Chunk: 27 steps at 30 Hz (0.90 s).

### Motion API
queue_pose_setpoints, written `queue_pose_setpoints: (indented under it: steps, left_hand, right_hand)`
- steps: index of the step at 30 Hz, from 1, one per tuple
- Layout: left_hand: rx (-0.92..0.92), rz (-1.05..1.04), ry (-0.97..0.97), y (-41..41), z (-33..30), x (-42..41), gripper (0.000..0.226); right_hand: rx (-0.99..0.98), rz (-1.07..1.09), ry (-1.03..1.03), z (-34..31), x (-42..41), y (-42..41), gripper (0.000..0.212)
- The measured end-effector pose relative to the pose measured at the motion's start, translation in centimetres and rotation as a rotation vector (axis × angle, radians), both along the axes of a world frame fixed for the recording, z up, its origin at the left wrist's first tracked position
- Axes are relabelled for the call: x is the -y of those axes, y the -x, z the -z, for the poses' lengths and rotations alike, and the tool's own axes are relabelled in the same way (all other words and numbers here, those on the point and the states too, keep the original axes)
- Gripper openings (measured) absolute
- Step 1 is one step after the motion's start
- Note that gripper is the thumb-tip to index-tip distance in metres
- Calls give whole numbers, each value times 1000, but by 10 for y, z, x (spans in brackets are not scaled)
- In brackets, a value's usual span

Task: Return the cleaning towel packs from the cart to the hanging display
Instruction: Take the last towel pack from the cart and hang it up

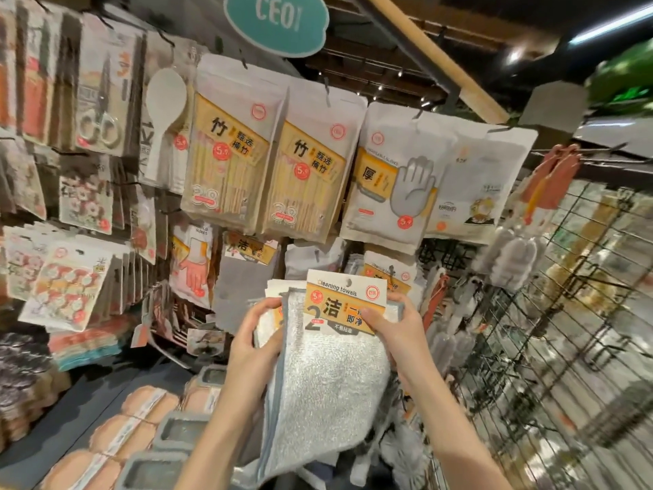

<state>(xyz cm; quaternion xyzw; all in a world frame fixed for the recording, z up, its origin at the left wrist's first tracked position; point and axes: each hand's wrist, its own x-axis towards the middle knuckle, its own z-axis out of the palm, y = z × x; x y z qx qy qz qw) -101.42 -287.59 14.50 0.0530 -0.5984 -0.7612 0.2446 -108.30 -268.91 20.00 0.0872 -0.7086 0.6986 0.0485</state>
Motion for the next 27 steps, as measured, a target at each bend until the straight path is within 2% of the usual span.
queue_pose_setpoints:
  steps: [5,10,16,27]
  left_hand:
    - [-37,-12,-79,12,3,11,28]
    - [-93,7,-63,21,1,14,29]
    - [-94,-45,-117,23,0,19,29]
    - [-87,-31,-176,21,-11,23,28]
  right_hand:
    - [-10,81,-2,5,-11,22,37]
    - [-195,132,-54,9,-27,39,60]
    - [-147,259,-72,9,-42,69,47]
    - [-89,336,-116,16,-48,110,46]
